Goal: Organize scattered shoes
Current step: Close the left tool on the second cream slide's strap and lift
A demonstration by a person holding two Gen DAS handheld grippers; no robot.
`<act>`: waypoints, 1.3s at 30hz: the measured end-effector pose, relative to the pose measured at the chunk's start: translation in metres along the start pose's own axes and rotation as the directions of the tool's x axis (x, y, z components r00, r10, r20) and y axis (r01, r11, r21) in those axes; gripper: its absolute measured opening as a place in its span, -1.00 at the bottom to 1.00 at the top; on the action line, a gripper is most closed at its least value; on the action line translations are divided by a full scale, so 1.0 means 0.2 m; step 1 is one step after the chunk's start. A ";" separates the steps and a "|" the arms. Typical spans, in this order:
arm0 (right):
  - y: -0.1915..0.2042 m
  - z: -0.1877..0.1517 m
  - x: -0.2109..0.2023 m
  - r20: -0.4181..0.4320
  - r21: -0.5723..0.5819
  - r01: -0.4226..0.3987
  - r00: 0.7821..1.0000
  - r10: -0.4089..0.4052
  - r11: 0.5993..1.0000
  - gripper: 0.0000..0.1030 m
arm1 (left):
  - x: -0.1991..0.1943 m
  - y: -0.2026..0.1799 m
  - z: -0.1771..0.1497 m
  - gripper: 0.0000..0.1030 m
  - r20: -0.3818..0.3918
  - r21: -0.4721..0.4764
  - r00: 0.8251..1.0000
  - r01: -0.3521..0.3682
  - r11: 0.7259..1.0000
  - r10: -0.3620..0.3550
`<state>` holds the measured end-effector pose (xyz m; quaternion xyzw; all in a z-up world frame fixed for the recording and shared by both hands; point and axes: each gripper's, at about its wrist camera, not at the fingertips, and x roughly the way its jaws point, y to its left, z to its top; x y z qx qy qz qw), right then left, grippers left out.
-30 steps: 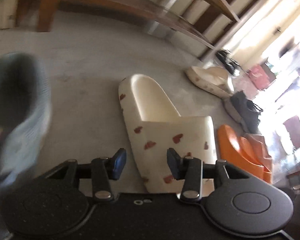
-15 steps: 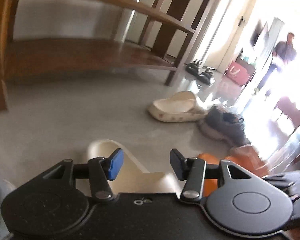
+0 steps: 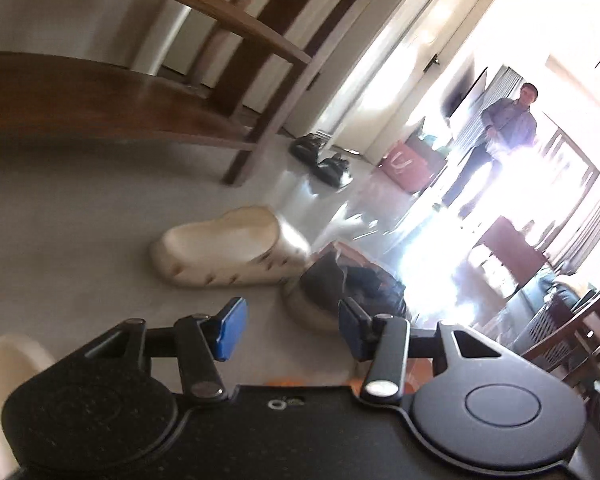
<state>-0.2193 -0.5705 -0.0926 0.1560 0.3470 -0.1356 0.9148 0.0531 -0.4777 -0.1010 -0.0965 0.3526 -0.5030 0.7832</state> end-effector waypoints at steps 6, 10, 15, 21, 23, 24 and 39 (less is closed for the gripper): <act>-0.20 0.15 0.05 0.060 -0.009 0.048 0.997 -0.048 0.999 0.07 | 0.36 -0.02 0.06 -0.07 -0.035 0.004 0.998 -0.046 0.999 0.046; -0.37 0.24 0.09 0.081 0.020 0.076 0.994 -0.077 0.997 0.07 | 0.54 -0.02 0.12 -0.02 -0.040 -0.015 0.997 -0.063 0.998 0.062; -0.40 0.24 0.09 0.106 -0.005 0.075 0.992 -0.074 0.997 0.46 | 0.73 -0.05 0.20 0.00 -0.072 0.010 0.990 -0.123 0.992 0.124; -0.43 0.15 0.04 0.128 0.032 0.022 0.991 -0.026 0.999 0.60 | 0.88 -0.04 0.24 0.01 -0.094 -0.017 0.977 -0.194 0.981 0.191; -0.44 0.14 0.04 0.116 0.046 -0.001 0.993 -0.005 0.999 0.60 | 0.93 -0.04 0.23 -0.02 -0.115 -0.054 0.971 -0.218 0.974 0.211; -0.45 0.13 0.03 0.106 0.059 -0.014 0.994 0.008 0.998 0.60 | 0.93 -0.03 0.22 -0.09 -0.117 -0.063 0.970 -0.222 0.973 0.214; -0.41 0.19 0.05 0.136 0.075 0.052 0.989 -0.062 0.996 0.57 | 0.49 0.03 0.01 -0.82 -0.030 -0.071 0.991 -0.134 0.988 0.133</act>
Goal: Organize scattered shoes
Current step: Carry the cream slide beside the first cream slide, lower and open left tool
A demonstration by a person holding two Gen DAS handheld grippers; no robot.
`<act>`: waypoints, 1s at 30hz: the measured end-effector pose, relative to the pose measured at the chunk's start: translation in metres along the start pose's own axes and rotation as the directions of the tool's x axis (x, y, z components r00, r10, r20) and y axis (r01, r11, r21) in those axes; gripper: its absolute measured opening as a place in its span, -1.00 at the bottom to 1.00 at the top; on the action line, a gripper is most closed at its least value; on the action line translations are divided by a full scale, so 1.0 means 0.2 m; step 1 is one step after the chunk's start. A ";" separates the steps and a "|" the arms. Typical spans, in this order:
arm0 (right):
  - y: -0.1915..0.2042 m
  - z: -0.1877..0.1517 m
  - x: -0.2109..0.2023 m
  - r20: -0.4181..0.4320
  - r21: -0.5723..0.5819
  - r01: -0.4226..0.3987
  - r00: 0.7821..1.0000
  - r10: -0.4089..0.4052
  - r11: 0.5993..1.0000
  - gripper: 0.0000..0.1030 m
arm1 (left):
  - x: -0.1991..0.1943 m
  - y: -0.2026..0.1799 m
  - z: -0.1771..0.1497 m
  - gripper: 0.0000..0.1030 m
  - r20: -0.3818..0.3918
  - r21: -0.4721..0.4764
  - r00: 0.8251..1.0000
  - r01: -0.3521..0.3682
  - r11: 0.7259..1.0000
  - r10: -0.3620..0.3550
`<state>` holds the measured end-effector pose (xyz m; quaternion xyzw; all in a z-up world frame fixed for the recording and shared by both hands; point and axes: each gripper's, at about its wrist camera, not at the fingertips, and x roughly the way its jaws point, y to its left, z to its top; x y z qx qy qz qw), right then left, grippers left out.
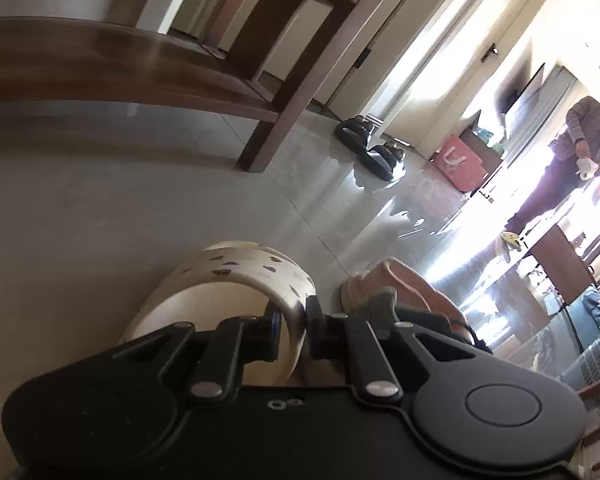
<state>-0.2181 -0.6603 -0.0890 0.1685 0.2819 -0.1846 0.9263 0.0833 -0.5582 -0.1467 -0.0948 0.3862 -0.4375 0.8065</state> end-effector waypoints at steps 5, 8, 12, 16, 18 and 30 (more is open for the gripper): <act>0.11 0.03 0.01 0.010 -0.040 0.008 1.000 -0.007 0.999 0.57 | -0.25 0.07 -0.02 -0.81 0.042 0.010 0.999 0.014 1.000 -0.015; 0.19 0.04 0.00 0.016 -0.051 0.000 1.000 0.001 0.999 0.57 | -0.34 0.09 0.01 -0.81 0.068 0.029 0.997 0.022 0.999 -0.024; 0.27 0.04 -0.01 0.017 -0.074 -0.007 1.000 0.008 0.997 0.57 | -0.50 0.10 0.07 -0.81 0.107 0.058 0.993 0.049 0.997 -0.055; 0.35 0.04 -0.03 0.024 -0.101 0.002 1.000 0.000 0.995 0.57 | -0.63 0.11 0.10 -0.81 0.124 0.105 0.989 0.071 0.992 -0.084; 0.37 0.03 -0.04 0.023 -0.093 0.002 1.000 0.000 0.996 0.57 | -0.70 0.13 0.11 -0.81 0.122 0.134 0.988 0.080 0.988 -0.097; 0.59 -0.05 -0.05 -0.007 -0.093 -0.053 0.999 0.053 0.994 0.57 | -1.04 0.34 0.10 -0.78 0.086 0.216 0.995 0.037 0.976 -0.057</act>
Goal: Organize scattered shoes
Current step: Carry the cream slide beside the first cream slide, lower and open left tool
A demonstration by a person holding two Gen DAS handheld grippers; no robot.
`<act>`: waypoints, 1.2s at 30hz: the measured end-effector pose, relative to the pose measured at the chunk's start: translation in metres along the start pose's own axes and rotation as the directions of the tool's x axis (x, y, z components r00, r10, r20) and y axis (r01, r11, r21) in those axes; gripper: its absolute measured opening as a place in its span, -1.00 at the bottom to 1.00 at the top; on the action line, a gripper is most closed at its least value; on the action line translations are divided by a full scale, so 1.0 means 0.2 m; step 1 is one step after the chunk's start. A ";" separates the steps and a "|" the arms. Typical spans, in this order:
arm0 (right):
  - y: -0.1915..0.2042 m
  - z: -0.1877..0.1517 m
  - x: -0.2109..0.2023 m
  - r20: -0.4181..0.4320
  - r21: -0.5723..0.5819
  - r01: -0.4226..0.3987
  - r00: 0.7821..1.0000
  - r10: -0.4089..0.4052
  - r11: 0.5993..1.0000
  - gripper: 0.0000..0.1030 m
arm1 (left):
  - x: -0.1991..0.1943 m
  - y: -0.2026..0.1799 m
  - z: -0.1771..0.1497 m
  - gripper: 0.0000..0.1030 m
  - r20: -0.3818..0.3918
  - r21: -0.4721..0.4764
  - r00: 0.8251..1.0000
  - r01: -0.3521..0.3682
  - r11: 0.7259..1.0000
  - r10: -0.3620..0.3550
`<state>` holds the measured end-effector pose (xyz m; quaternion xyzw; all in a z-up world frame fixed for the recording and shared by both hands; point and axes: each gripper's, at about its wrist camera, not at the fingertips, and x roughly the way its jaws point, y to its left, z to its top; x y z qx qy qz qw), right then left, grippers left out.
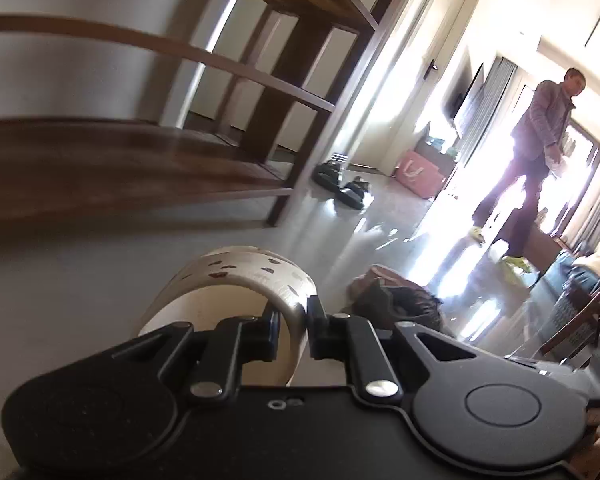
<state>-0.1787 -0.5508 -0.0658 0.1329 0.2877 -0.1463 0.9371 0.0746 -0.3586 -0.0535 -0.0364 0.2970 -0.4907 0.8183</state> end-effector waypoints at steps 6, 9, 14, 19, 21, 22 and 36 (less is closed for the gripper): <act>0.10 -0.05 0.03 -0.024 0.019 -0.020 1.000 0.020 1.000 0.57 | -0.19 0.04 -0.01 -0.75 -0.076 0.102 0.996 0.055 0.993 -0.047; 0.12 -0.06 0.03 -0.032 0.011 -0.012 0.999 0.012 1.000 0.57 | -0.29 0.03 -0.01 -0.73 -0.126 0.180 0.987 0.120 0.976 -0.098; 0.14 -0.11 0.10 -0.118 0.008 -0.014 0.993 0.014 1.000 0.57 | -0.35 0.05 -0.02 -0.71 -0.131 0.206 0.986 0.124 0.970 -0.099; 0.17 -0.20 0.09 -0.197 -0.038 -0.069 0.979 0.060 0.997 0.57 | -0.24 -0.01 -0.01 -0.71 -0.137 0.296 0.985 0.146 0.944 -0.109; 0.13 -0.26 0.08 -0.246 0.014 -0.110 0.963 0.110 0.994 0.57 | -0.21 -0.03 -0.02 -0.71 -0.143 0.314 0.983 0.153 0.937 -0.113; 0.12 -0.27 0.08 -0.259 0.034 -0.126 0.957 0.131 0.991 0.57 | -0.16 -0.05 -0.02 -0.70 -0.154 0.330 0.981 0.163 0.930 -0.117; -0.01 -0.31 0.23 -0.326 -0.137 -0.135 0.942 0.084 0.981 -1.00 | 0.00 -0.11 -0.15 -0.68 -0.184 0.316 0.972 0.198 0.928 -0.145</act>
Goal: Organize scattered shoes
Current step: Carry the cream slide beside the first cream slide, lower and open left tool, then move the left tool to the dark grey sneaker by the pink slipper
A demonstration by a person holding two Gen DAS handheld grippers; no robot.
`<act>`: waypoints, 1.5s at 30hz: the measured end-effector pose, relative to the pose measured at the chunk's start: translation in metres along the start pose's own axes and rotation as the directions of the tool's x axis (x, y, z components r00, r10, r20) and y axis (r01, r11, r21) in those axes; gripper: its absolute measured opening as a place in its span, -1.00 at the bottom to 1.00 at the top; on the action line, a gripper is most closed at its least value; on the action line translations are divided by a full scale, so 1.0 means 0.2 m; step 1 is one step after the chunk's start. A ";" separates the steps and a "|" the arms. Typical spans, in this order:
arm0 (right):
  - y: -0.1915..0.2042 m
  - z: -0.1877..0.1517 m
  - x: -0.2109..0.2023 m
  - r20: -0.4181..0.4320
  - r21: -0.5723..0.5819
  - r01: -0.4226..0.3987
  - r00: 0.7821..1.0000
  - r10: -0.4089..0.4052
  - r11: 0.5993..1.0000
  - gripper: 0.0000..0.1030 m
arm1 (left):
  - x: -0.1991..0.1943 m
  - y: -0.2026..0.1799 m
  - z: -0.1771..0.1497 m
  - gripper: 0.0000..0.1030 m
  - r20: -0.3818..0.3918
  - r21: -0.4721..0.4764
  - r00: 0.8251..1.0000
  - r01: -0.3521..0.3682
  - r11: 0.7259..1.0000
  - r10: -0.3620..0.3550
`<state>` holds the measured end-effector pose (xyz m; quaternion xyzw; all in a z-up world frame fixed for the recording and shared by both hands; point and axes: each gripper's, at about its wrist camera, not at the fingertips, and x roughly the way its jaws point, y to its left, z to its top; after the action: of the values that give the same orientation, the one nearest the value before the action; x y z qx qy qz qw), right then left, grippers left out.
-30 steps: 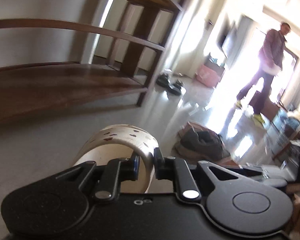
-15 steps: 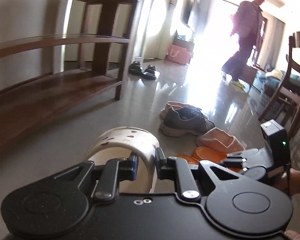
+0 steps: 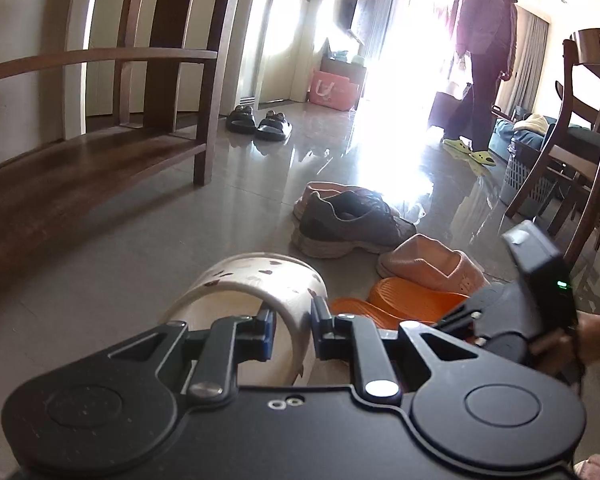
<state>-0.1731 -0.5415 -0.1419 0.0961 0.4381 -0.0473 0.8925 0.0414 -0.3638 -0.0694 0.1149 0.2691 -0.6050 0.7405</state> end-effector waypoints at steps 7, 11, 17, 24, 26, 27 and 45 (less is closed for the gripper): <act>0.02 0.03 0.03 0.006 -0.046 0.133 0.991 -0.133 0.990 -1.00 | 0.04 -0.02 0.04 -0.67 -0.033 0.101 0.999 0.010 0.995 -0.007; -0.06 0.05 0.02 -0.013 0.053 0.190 0.982 -0.190 0.980 -1.00 | 0.11 -0.04 0.06 -0.65 -0.068 0.155 0.997 0.050 0.987 -0.040; -0.12 0.08 -0.12 0.080 0.121 0.166 0.981 -0.176 0.979 -0.72 | 0.21 -0.08 0.03 -0.63 -0.122 0.212 0.988 0.121 0.970 -0.096; -0.08 0.13 -0.15 0.105 0.049 0.102 0.989 -0.106 0.994 0.07 | 0.28 -0.11 0.03 -0.59 -0.130 0.219 0.986 0.135 0.966 -0.109; -0.06 0.12 -0.13 0.092 0.045 0.098 0.991 -0.102 0.994 0.07 | 0.26 -0.10 0.02 -0.59 -0.116 0.216 0.991 0.085 0.973 -0.061; -0.05 0.11 -0.12 0.080 0.051 0.077 0.993 -0.081 0.996 0.07 | 0.25 -0.09 0.02 -0.57 -0.107 0.210 0.993 0.069 0.975 -0.047; 0.13 0.02 0.01 0.005 0.100 -0.040 0.999 0.040 0.994 0.07 | -0.17 0.05 -0.23 -0.25 -0.036 -0.138 0.989 -0.148 0.979 0.144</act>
<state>-0.1656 -0.5176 -0.1378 0.1496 0.4320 -0.0514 0.8879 0.0359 -0.3100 -0.0906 0.0896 0.3113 -0.5270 0.7857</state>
